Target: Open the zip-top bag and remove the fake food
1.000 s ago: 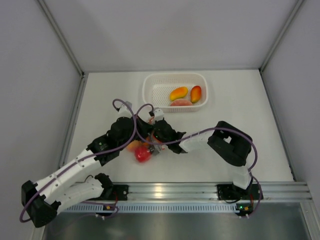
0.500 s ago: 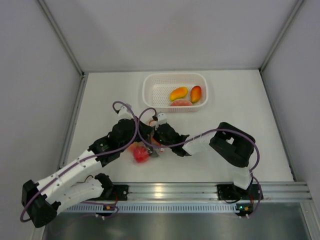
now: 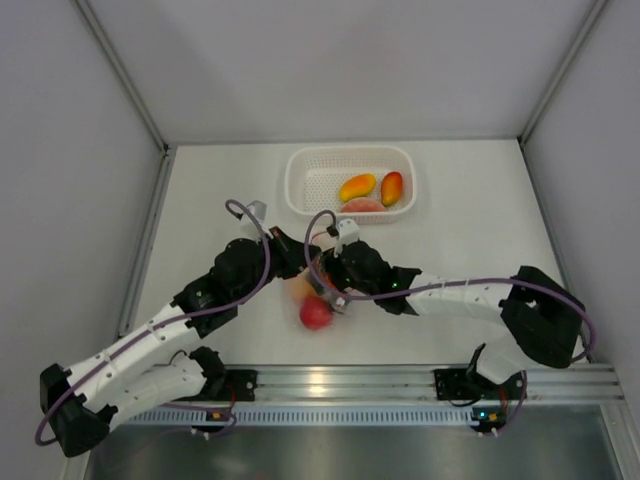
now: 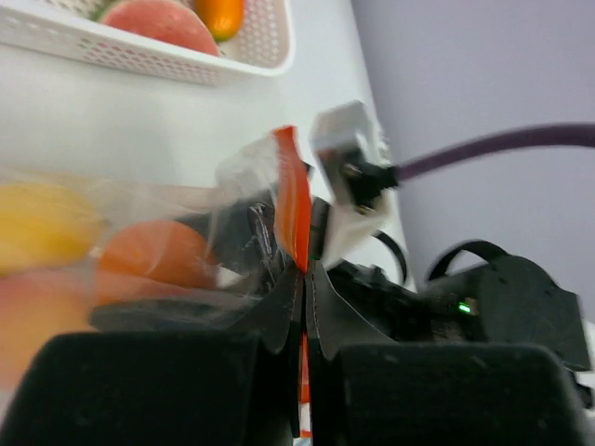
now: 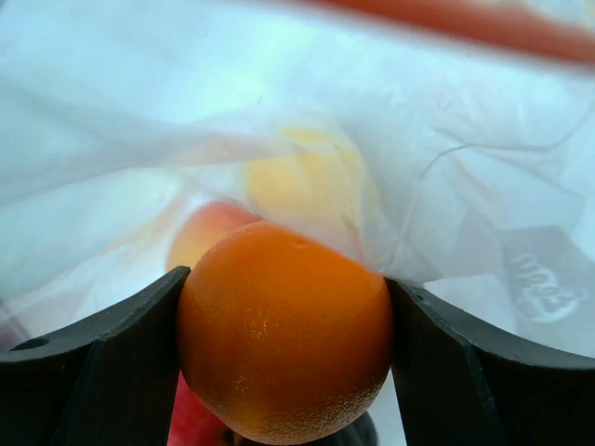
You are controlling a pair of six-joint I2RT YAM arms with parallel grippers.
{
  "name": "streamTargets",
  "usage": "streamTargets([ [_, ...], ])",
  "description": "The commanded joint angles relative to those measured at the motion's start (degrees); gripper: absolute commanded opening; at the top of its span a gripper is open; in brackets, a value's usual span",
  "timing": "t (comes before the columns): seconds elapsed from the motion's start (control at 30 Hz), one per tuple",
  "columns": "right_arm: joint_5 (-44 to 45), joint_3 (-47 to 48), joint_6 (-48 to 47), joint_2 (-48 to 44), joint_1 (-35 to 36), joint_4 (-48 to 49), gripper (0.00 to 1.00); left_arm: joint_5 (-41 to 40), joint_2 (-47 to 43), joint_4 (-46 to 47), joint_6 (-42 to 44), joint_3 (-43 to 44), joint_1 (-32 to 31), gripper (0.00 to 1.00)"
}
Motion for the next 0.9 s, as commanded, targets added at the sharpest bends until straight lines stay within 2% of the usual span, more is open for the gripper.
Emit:
streamTargets([
  [0.0,1.2,-0.3,-1.6,-10.4,-0.5,1.4,0.56,-7.2,0.5,-4.9,2.4,-0.5,1.5,0.0],
  [0.27,7.5,-0.3,-0.2,-11.5,-1.7,-5.0,0.5,-6.4,0.9,-4.8,2.5,0.0,1.5,0.0],
  [0.43,5.0,0.5,-1.3,-13.0,-1.7,-4.2,0.49,-3.6,2.4,-4.6,4.7,1.1,1.5,0.0],
  [0.57,-3.2,3.9,-3.3,-15.3,-1.7,-4.7,0.47,-1.5,4.7,-4.6,6.1,2.6,1.5,0.0],
  [0.67,-5.7,6.0,-5.5,-18.6,-1.7,-6.7,0.46,-2.1,5.6,-4.7,6.3,2.8,1.5,0.0],
  [0.87,-1.6,7.2,-9.2,-26.8,-2.0,-11.9,0.45,-3.5,5.8,-4.9,6.6,2.5,1.5,0.0],
])
